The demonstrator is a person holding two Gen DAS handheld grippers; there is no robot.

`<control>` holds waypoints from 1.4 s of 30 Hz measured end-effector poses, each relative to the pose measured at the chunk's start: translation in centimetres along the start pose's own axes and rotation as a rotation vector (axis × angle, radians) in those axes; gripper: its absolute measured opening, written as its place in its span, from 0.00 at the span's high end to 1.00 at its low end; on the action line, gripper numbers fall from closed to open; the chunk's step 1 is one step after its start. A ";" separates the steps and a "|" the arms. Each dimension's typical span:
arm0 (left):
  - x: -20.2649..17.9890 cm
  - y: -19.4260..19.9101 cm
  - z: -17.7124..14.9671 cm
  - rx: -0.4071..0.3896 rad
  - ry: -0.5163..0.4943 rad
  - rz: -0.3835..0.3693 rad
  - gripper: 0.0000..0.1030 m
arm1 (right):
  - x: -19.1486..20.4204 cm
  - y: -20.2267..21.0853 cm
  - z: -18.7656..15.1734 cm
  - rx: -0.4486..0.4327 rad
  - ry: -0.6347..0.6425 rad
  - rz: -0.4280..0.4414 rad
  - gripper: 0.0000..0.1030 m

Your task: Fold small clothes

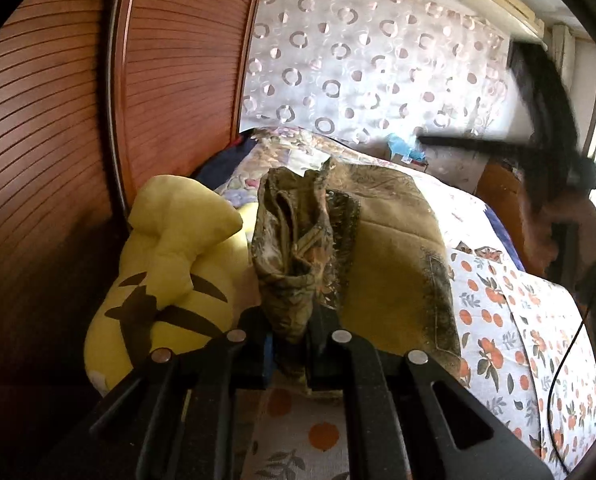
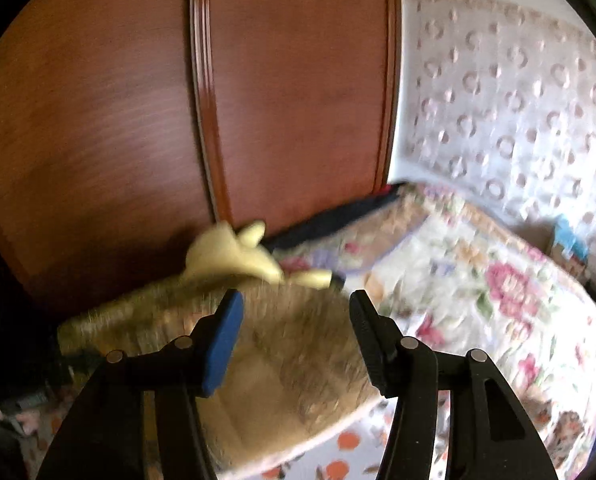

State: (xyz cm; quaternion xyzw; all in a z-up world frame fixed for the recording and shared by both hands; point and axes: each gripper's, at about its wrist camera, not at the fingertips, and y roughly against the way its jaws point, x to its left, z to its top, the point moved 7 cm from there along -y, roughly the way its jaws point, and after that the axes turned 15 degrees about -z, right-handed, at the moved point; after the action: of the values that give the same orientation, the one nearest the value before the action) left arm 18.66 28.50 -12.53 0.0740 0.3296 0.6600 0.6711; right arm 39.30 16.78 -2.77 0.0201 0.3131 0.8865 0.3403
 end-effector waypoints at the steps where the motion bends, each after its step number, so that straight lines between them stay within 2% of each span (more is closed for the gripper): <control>1: 0.1 0.2 0.0 0.001 -0.001 0.004 0.84 | 0.4 -0.9 -1.2 0.027 0.005 -0.001 0.44; 3: 0.1 0.6 0.1 -0.008 -0.005 0.013 0.73 | 1.3 -2.5 -3.4 0.082 0.009 0.004 0.44; 5: -0.1 1.3 0.3 -0.028 -0.018 0.015 0.52 | 2.1 -4.0 -5.1 0.122 0.011 0.007 0.44; 6: -0.3 1.6 0.4 -0.036 -0.032 0.015 0.47 | 2.4 -4.8 -5.8 0.133 0.009 0.000 0.44; 7: -0.6 1.9 0.5 -0.039 -0.047 0.014 0.33 | 2.5 -5.4 -6.3 0.133 0.003 -0.011 0.44; 8: -0.9 2.2 0.5 -0.046 -0.059 0.013 0.22 | 2.6 -5.8 -6.6 0.126 -0.014 -0.019 0.44; 11: -1.8 3.4 0.7 -0.068 -0.087 0.010 0.15 | 2.9 -5.8 -6.6 0.111 -0.041 -0.039 0.44; 15: -2.9 4.7 1.0 -0.090 -0.117 0.016 0.14 | 3.0 -3.2 -6.9 0.102 -0.065 -0.061 0.44; 18: -4.2 5.1 0.7 -0.085 -0.143 0.010 0.14 | 3.4 0.7 -7.8 0.074 -0.099 -0.051 0.44; 22: -6.3 5.7 0.0 -0.088 -0.170 0.002 0.14 | 2.9 5.7 -10.3 0.037 -0.118 -0.099 0.43; 28: -9.9 6.5 -2.0 -0.075 -0.206 -0.053 0.14 | 2.1 14.1 -15.2 0.006 -0.185 -0.176 0.29; 34: -14.0 7.2 -3.5 -0.061 -0.255 -0.107 0.14 | 2.1 21.7 -20.5 -0.010 -0.273 -0.293 0.18; 38: -16.7 7.8 -4.1 -0.066 -0.290 -0.128 0.14 | 2.1 25.9 -23.1 -0.019 -0.340 -0.375 0.17; 42: -19.7 8.9 -4.5 -0.083 -0.326 -0.150 0.14 | 2.4 31.6 -24.7 -0.077 -0.387 -0.478 0.18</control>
State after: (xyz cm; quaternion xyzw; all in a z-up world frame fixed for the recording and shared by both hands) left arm 10.56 9.67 -4.47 0.1275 0.1933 0.6004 0.7654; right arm 12.60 -13.18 -5.07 0.1013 0.2045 0.7722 0.5929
